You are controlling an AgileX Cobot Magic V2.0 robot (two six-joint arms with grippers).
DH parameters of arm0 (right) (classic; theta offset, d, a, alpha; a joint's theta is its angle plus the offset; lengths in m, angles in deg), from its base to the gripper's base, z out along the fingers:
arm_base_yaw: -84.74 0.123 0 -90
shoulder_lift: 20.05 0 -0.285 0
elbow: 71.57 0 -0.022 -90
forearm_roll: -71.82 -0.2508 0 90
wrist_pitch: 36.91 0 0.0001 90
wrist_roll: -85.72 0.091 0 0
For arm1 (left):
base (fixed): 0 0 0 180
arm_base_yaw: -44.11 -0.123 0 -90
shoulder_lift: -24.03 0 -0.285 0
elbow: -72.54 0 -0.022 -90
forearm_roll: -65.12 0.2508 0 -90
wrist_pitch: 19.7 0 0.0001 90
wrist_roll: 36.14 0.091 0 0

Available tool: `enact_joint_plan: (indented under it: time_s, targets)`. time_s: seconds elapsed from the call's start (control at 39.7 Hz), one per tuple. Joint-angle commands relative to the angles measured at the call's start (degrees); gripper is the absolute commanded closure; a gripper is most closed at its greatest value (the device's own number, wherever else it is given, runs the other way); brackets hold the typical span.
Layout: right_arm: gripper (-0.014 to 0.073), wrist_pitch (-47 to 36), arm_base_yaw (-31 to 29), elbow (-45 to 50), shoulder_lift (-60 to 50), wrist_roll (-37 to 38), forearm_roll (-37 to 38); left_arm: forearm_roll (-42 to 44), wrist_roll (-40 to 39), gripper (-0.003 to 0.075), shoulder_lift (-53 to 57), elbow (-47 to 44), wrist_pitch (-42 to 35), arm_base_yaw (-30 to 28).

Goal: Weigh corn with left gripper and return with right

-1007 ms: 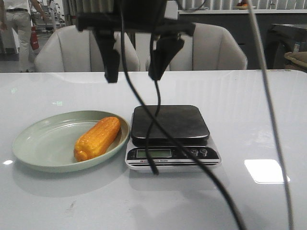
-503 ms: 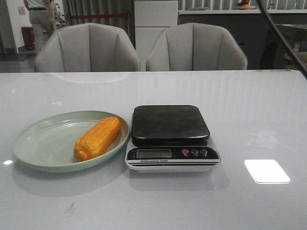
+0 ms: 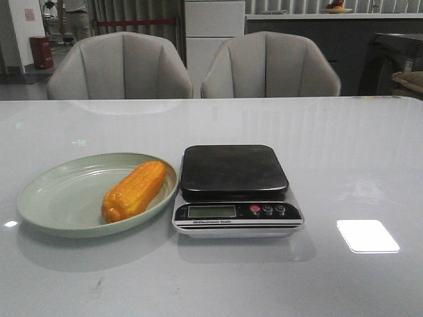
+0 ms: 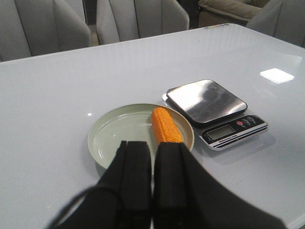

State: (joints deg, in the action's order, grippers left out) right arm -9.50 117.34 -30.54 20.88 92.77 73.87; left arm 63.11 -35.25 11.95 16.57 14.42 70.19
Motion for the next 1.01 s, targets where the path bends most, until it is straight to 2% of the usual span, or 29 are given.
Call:
enact_joint_plan:
  time_s: [0.0,0.15,0.3,0.55,0.68,0.86,0.98]
  targets:
    - [0.0027,-9.7,-0.17,5.61,-8.05,-0.68,1.91,-0.38,-0.17,0.0607,-0.72,1.53,-4.36,0.24]
    - [0.0027,-19.2,-0.17,15.32,-17.81,-0.68,2.31,-0.38,-0.17,0.0607,-0.72,1.53,-4.36,0.24]
    - [0.0027,-27.8,-0.17,22.26,-20.99,-0.68,2.31,-0.38,-0.17,0.0607,-0.72,1.53,-4.36,0.24]
    - [0.0048,-28.57,-0.17,24.06,-21.0,-0.68,2.31,-0.38,-0.17,0.0607,-0.72,1.53,-4.36,0.24]
    - [0.0159,-28.36,-0.17,24.06,-21.0,-0.68,2.31,-0.38,-0.17,0.0607,-0.72,1.53,-4.36,0.24]
    - [0.0467,-27.41,-0.17,24.06,-21.0,-0.68,2.31,-0.38,-0.17,0.0607,-0.72,1.53,-4.36,0.24]
    - [0.0452,-27.41,-0.17,24.06,-21.0,-0.68,2.31,-0.38,-0.17,0.0607,-0.72,1.53,-4.36,0.24]
